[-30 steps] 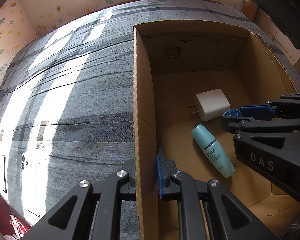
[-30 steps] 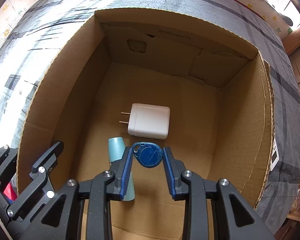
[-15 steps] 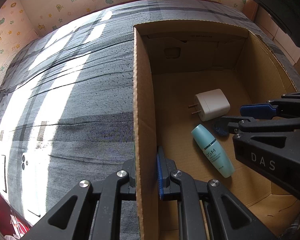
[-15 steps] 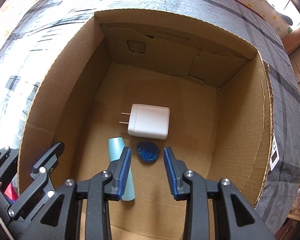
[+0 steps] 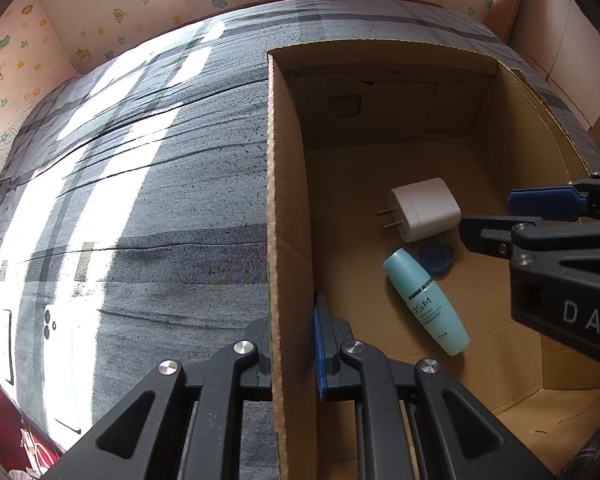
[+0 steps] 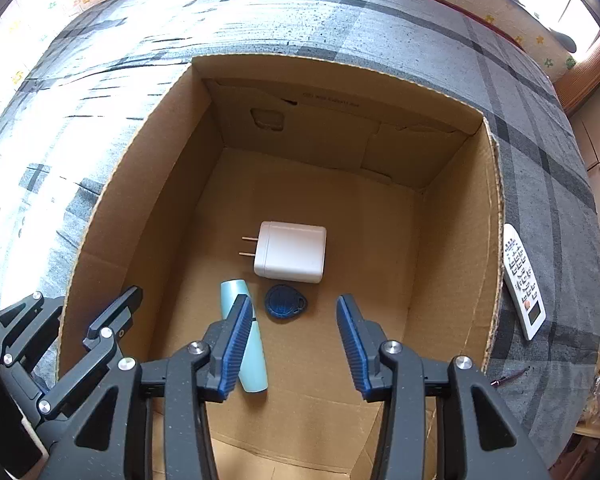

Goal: Organize rigid objects
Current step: 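Open the right tool to drop the fob and lift out, then move the right tool to the black round cap and grasp it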

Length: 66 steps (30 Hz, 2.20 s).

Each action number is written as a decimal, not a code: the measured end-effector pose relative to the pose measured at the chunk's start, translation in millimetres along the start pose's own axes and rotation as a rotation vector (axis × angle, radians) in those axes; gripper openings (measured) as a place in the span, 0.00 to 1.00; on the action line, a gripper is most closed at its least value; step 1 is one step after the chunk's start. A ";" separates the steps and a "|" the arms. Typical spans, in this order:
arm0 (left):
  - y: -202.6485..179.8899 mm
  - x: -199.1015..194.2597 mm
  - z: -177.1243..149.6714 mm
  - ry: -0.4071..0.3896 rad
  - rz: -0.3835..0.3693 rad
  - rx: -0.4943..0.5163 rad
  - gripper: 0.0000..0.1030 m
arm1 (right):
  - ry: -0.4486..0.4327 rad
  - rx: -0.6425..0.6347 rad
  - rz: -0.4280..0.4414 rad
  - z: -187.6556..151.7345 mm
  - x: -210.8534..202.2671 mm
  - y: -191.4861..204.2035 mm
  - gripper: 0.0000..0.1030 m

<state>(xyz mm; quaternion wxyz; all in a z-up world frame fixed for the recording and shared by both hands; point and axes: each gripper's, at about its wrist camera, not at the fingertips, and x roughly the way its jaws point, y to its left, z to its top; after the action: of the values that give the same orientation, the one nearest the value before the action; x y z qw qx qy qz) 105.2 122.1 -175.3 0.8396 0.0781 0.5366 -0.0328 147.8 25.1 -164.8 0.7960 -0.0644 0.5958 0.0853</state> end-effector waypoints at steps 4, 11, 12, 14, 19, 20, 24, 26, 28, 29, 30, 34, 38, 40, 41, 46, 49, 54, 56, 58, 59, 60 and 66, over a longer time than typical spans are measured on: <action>-0.7 0.2 0.1 0.001 0.004 0.002 0.13 | -0.024 0.004 -0.011 -1.7 -11.5 -3.5 0.54; -1.4 0.5 -0.4 0.000 0.007 0.004 0.13 | -0.078 0.011 -0.038 -4.0 -35.7 -12.3 0.76; -1.3 0.6 -0.4 0.000 0.007 0.005 0.13 | -0.079 0.015 -0.035 -4.4 -38.3 -14.4 0.79; -1.5 0.6 -0.4 0.000 0.009 0.006 0.13 | -0.089 0.025 -0.033 -4.7 -43.6 -17.8 0.85; -2.5 0.3 -0.5 0.000 0.010 0.007 0.13 | -0.104 0.047 -0.037 -7.5 -53.0 -31.8 0.95; -2.5 0.4 -0.5 0.000 0.010 0.007 0.13 | -0.106 0.051 -0.040 -8.1 -55.3 -35.3 0.97; -2.6 0.4 -0.4 0.000 0.010 0.007 0.13 | -0.113 0.071 -0.049 -12.0 -62.9 -51.6 1.00; -2.5 0.7 -0.4 0.000 0.008 0.006 0.13 | -0.118 0.087 -0.053 -14.7 -67.3 -61.6 1.00; -1.5 0.3 -0.1 0.001 0.006 0.006 0.13 | -0.121 0.106 -0.058 -17.7 -70.6 -72.0 1.00; -1.2 0.1 0.1 0.001 0.004 0.004 0.13 | -0.122 0.114 -0.061 -19.3 -72.0 -77.2 1.00; -0.9 0.0 0.2 0.001 0.003 0.004 0.13 | -0.124 0.123 -0.063 -21.0 -73.3 -82.4 1.00; -0.1 0.3 0.1 0.002 0.001 0.003 0.13 | -0.127 0.156 -0.076 -28.6 -77.3 -103.4 1.00; 1.0 0.8 0.3 0.002 -0.002 0.001 0.13 | -0.130 0.190 -0.082 -38.6 -79.0 -123.7 1.00; 1.6 1.1 0.1 0.002 -0.002 0.002 0.13 | -0.129 0.214 -0.090 -44.1 -78.2 -133.4 1.00; 2.1 1.2 0.2 0.002 -0.003 0.001 0.13 | -0.125 0.223 -0.089 -46.8 -77.4 -138.0 1.00; 2.2 1.7 -0.5 0.001 -0.002 0.001 0.13 | -0.115 0.272 -0.103 -60.0 -73.3 -158.6 1.00; 2.3 1.8 -0.6 0.001 -0.003 0.001 0.13 | -0.104 0.296 -0.112 -68.6 -68.0 -170.5 1.00; 2.9 2.2 -0.7 0.001 -0.003 0.001 0.13 | -0.071 0.347 -0.128 -84.1 -51.9 -190.6 1.00; 2.8 2.2 -0.8 0.001 -0.003 0.001 0.13 | -0.053 0.360 -0.134 -90.6 -43.1 -196.0 1.00; 2.8 2.2 -0.8 0.001 -0.003 0.002 0.13 | -0.039 0.377 -0.132 -97.3 -34.6 -200.9 1.00; 2.8 2.2 -0.8 0.001 -0.003 0.002 0.13 | -0.030 0.386 -0.131 -100.6 -30.2 -203.2 1.00; 2.6 2.3 -0.8 0.001 -0.002 0.003 0.13 | -0.021 0.395 -0.131 -103.5 -26.1 -204.9 1.00; 2.8 2.9 -1.6 0.001 0.000 0.004 0.13 | 0.021 0.428 -0.122 -122.0 -5.7 -208.7 1.00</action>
<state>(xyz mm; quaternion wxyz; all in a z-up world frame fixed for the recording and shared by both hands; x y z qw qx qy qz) 105.3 125.2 -178.3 0.8392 0.0797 0.5369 -0.0337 76.2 -204.0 -193.6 0.7891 0.0692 0.6034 -0.0919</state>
